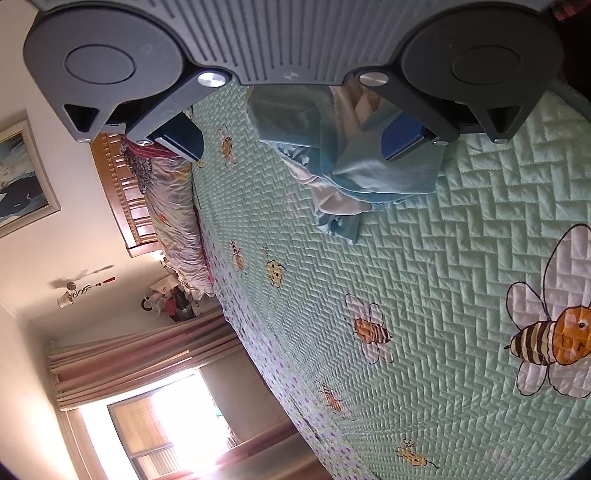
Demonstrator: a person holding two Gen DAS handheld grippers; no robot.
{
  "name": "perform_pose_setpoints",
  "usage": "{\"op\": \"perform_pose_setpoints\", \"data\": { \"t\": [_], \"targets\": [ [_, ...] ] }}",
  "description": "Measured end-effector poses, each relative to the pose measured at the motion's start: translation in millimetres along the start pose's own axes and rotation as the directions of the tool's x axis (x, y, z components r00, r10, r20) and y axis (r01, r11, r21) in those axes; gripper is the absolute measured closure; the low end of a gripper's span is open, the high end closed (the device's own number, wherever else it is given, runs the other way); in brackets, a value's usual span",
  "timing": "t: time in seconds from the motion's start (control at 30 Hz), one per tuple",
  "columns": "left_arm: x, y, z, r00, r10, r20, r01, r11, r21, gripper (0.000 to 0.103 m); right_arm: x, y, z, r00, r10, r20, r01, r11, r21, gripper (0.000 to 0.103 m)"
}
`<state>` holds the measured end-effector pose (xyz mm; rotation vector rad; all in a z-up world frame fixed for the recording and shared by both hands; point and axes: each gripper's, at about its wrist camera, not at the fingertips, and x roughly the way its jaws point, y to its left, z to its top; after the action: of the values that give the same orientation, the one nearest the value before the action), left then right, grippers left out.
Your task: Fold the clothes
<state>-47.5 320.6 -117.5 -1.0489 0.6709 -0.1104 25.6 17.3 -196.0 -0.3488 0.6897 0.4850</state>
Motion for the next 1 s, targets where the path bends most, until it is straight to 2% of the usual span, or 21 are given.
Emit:
{"op": "perform_pose_setpoints", "data": {
  "t": [0.13, 0.2, 0.27, 0.3, 0.37, 0.43, 0.5, 0.53, 0.6, 0.63, 0.73, 0.83, 0.9, 0.97, 1.0],
  "targets": [
    [0, 7, 4, 1.000, -0.014, 0.014, 0.014, 1.000, 0.000, 0.001, 16, -19, 20, 0.997, 0.080, -0.012, -0.077, 0.987, 0.141, 0.093],
    [7, 13, 9, 0.999, -0.015, 0.028, 0.015, 1.000, 0.009, 0.001, 38, -30, 46, 0.991, 0.133, -0.014, -0.126, 0.963, 0.239, 0.094],
    [12, 16, 13, 1.000, 0.012, 0.018, -0.012, 1.000, -0.002, 0.002, 60, -30, 95, 0.986, 0.165, 0.021, -0.163, 0.934, 0.319, 0.096],
    [10, 15, 14, 1.000, 0.019, 0.016, -0.019, 1.000, -0.001, 0.002, 52, -27, 121, 0.974, 0.197, 0.110, -0.223, 0.914, 0.339, 0.096],
    [-1, 8, 9, 0.999, 0.034, 0.036, -0.035, 0.999, 0.025, 0.002, 17, -27, 139, 0.935, 0.216, 0.280, -0.310, 0.882, 0.356, 0.097],
    [-10, -1, 4, 0.996, 0.052, 0.068, -0.057, 0.996, 0.064, 0.002, -19, -28, 154, 0.871, 0.220, 0.440, -0.395, 0.847, 0.357, 0.096],
    [-13, -7, -2, 0.994, 0.060, 0.089, -0.070, 0.992, 0.103, 0.001, -14, -25, 128, 0.921, 0.163, 0.353, -0.306, 0.865, 0.399, 0.096],
    [-11, -10, -5, 0.994, 0.070, 0.087, -0.080, 0.990, 0.117, 0.001, -10, -23, 107, 0.934, 0.169, 0.314, -0.299, 0.853, 0.429, 0.094],
    [-6, -8, -15, 0.995, 0.079, 0.058, -0.086, 0.990, 0.112, 0.001, -4, -19, 61, 0.949, 0.199, 0.246, -0.303, 0.793, 0.529, 0.082],
    [-3, -7, -19, 0.996, 0.080, 0.044, -0.085, 0.991, 0.106, 0.001, -1, -16, 41, 0.955, 0.211, 0.207, -0.294, 0.761, 0.579, 0.080],
    [1, -3, -23, 0.996, 0.089, 0.028, -0.091, 0.991, 0.100, 0.001, 11, -17, 20, 0.969, 0.220, 0.113, -0.239, 0.717, 0.655, 0.076],
    [4, 0, -25, 0.995, 0.099, 0.017, -0.100, 0.990, 0.098, 0.001, 5, -24, 21, 0.982, 0.141, 0.123, -0.186, 0.660, 0.727, 0.065],
    [6, 2, -26, 0.994, 0.106, 0.010, -0.106, 0.990, 0.097, 0.001, -5, -26, 19, 0.986, 0.054, 0.158, -0.156, 0.635, 0.756, 0.043],
    [8, 5, -27, 0.994, 0.113, 0.003, -0.112, 0.989, 0.095, 0.001, -12, -30, 19, 0.982, -0.024, 0.190, -0.134, 0.622, 0.771, 0.040],
    [9, 6, -27, 0.993, 0.116, -0.001, -0.115, 0.989, 0.095, 0.001, -12, -34, 18, 0.980, -0.034, 0.196, -0.132, 0.624, 0.770, 0.039]
  ]
}}
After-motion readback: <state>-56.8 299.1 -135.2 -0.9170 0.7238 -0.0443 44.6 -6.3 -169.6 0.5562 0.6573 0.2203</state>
